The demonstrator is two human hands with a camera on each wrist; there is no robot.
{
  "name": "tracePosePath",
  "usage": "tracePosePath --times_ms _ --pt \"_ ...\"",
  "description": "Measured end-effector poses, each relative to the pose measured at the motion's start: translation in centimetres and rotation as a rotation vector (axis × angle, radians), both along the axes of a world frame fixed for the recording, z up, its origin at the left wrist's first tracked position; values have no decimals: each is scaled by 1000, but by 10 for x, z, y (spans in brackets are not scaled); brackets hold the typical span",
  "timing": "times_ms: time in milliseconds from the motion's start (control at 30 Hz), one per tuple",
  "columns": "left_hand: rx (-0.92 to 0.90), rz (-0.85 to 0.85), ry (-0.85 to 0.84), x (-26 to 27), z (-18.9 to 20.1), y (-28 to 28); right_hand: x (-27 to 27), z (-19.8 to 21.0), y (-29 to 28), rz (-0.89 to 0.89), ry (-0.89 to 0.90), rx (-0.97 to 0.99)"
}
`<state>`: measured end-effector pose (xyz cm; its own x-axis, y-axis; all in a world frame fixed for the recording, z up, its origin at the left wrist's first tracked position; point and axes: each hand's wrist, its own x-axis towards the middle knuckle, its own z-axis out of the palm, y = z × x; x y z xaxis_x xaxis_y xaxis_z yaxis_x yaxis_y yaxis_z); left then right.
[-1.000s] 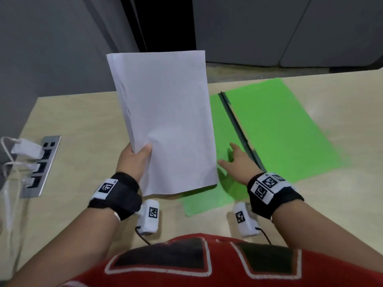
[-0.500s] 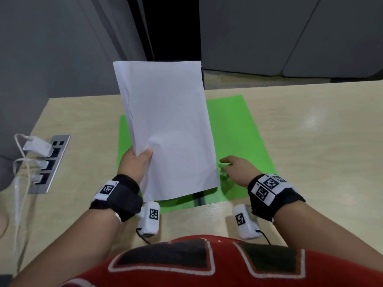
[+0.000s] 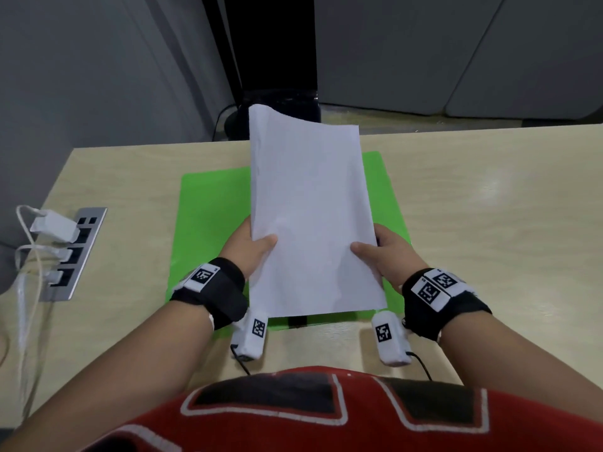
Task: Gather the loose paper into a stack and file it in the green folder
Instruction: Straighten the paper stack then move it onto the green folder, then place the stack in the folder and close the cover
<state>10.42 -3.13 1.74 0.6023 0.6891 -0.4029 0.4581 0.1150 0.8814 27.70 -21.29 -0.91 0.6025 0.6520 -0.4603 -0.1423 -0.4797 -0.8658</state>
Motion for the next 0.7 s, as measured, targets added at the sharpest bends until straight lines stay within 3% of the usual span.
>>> tracePosePath --times_ms 167,300,433,700 --pt "82 -178 156 10 -9 1 18 -9 -8 -141 -177 -27" --pt "368 -433 492 10 -24 2 29 -17 -17 -203 -257 -146" --pt "449 -637 776 4 -45 -1 31 -20 -19 -192 -254 -231" --pt "532 -707 862 -16 -53 16 24 -28 -13 -216 -238 -262"
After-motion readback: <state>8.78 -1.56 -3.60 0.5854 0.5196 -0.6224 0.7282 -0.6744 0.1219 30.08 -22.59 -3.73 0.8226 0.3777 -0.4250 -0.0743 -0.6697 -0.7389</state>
